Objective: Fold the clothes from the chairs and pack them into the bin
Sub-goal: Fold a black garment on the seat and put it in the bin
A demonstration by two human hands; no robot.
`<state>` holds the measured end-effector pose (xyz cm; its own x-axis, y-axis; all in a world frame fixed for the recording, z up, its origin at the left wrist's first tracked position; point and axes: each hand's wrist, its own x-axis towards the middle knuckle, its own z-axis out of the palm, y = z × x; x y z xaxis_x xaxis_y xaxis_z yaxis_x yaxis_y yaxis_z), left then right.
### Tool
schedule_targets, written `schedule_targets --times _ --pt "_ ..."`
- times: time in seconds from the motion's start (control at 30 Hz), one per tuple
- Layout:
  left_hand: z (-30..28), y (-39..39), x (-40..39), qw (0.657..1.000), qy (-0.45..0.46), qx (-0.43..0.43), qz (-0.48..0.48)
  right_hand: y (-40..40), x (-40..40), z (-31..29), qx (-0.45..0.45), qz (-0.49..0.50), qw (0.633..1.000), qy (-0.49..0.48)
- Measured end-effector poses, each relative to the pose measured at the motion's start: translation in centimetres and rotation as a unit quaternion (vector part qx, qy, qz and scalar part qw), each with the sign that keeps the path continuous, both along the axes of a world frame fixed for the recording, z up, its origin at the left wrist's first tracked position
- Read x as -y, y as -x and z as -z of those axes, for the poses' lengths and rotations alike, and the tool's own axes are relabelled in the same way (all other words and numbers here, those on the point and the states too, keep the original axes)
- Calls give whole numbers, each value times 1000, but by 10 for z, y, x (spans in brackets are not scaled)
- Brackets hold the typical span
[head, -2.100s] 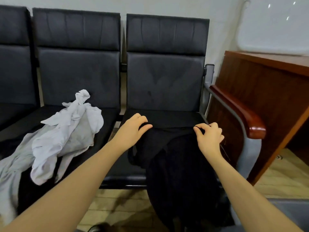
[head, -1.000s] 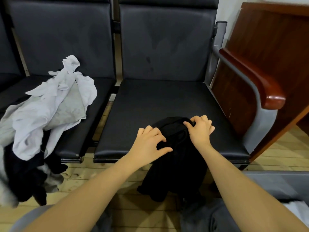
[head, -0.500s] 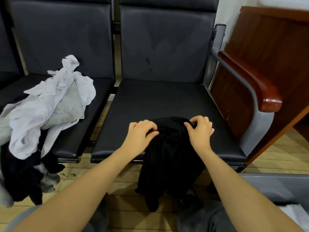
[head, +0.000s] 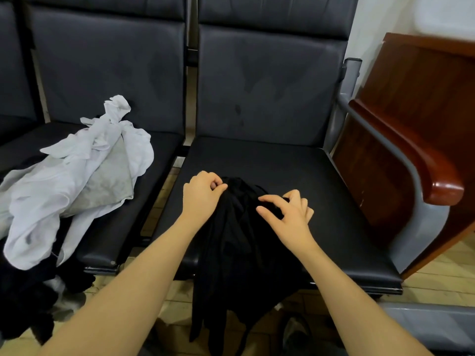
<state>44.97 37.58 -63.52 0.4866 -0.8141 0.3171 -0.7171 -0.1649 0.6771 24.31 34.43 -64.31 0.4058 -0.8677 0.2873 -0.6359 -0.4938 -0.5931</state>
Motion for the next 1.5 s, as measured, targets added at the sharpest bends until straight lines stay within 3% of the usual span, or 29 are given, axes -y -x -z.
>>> schedule_targets --times 0.1,0.23,0.37,0.5,0.67,0.8,0.9,1.07,1.17,1.23,1.33,1.43,1.5 --pt "18 -3 -7 997 -64 18 40 -3 3 13 -80 -4 997 -9" --pt "17 3 -35 995 32 57 78 -6 6 22 -124 19 992 4" --pt "0 22 -71 952 18 154 265 -8 6 23 -157 42 986 20" --pt "8 33 -90 922 -88 242 290 -7 4 20 -153 37 987 18" --pt "32 27 -109 893 -49 330 301 -2 -2 19 -63 12 997 30" --pt "51 20 -112 868 -56 402 286 4 -16 14 -42 -40 998 35" --pt "47 18 -107 881 -77 366 290 9 -30 13 -49 -82 995 28" --pt "38 12 -94 940 -88 188 271 12 -44 11 -64 -124 990 -7" --pt "34 11 -87 968 13 191 163 8 -45 15 -50 -114 992 -5" --pt "29 3 -82 986 2 139 91 4 -43 19 -45 -93 995 10" --pt "25 -12 -81 995 -76 53 43 -3 -37 21 -68 -64 995 30" --pt "28 -19 -88 998 -32 36 38 -8 -34 23 -129 -39 989 61" --pt "32 -21 -96 991 4 75 108 -10 -32 23 -145 -28 986 74"
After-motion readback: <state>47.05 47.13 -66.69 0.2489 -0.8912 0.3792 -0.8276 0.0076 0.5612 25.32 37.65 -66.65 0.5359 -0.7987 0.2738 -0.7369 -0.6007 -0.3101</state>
